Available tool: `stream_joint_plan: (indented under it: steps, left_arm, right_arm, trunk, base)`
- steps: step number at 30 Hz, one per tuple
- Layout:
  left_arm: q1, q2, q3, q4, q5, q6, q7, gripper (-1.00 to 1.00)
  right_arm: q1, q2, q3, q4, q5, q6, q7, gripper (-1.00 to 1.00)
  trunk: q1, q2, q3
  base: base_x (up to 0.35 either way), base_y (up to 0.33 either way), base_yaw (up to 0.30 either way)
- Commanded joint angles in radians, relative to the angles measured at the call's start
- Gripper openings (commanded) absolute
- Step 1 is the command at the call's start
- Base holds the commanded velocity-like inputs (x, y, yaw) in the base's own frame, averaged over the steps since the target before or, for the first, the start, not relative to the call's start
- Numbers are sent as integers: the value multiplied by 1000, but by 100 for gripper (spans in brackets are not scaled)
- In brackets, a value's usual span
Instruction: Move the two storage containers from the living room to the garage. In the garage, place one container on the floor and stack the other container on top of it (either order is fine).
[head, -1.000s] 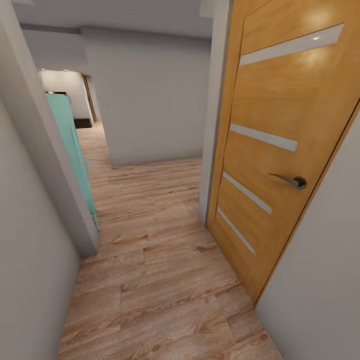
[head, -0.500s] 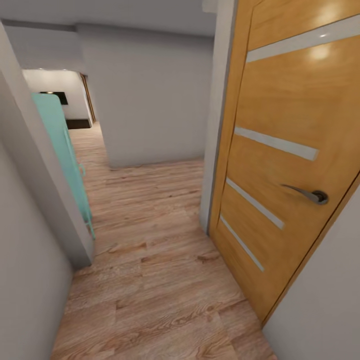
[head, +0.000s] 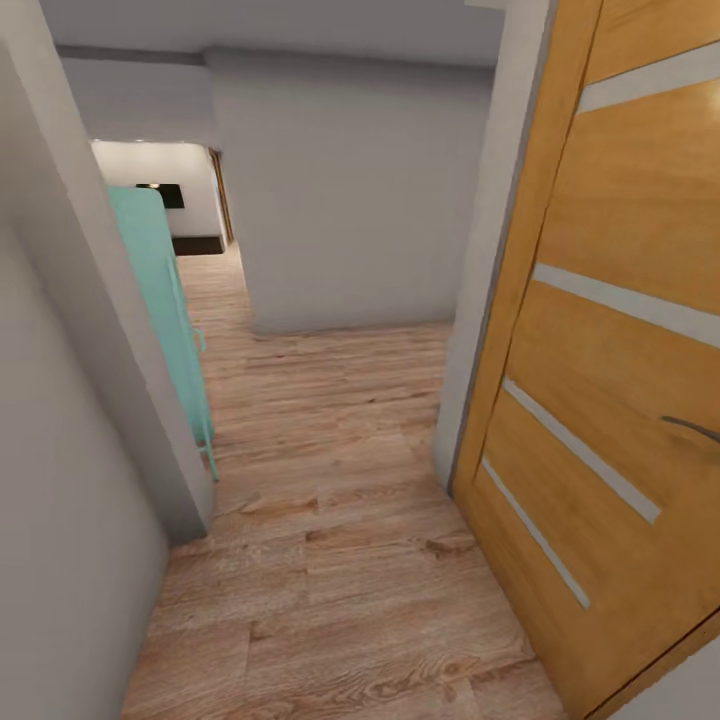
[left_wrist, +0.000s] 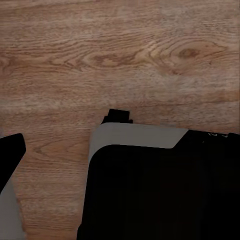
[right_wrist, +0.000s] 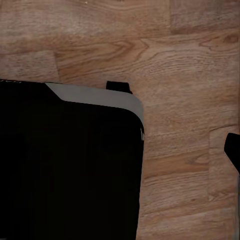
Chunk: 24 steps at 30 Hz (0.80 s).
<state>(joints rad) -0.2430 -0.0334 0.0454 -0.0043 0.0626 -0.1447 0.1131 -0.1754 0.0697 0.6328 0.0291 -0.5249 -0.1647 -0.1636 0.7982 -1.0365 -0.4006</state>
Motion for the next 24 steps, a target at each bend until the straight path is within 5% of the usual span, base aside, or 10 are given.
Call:
stream_joint_plan:
  steps: [1, 7, 24]
  left_arm:
    - [-1, 0, 4, 1, 6, -4, 0, 100]
    - [-1, 0, 4, 1, 6, -4, 0, 100]
    - [-1, 0, 4, 1, 6, -4, 0, 100]
  right_arm:
    - [-1, 1, 8, 3, -9, -6, -1, 100]
    - [-1, 1, 8, 3, -9, -6, -1, 100]
    - [-1, 1, 8, 3, -13, -6, -1, 100]
  trunk:
    - [1, -1, -1]
    - [1, -1, -1]
    - [1, -1, -1]
  base:
    - [323, 0, 269]
    - [323, 0, 180]
    - [323, 0, 7]
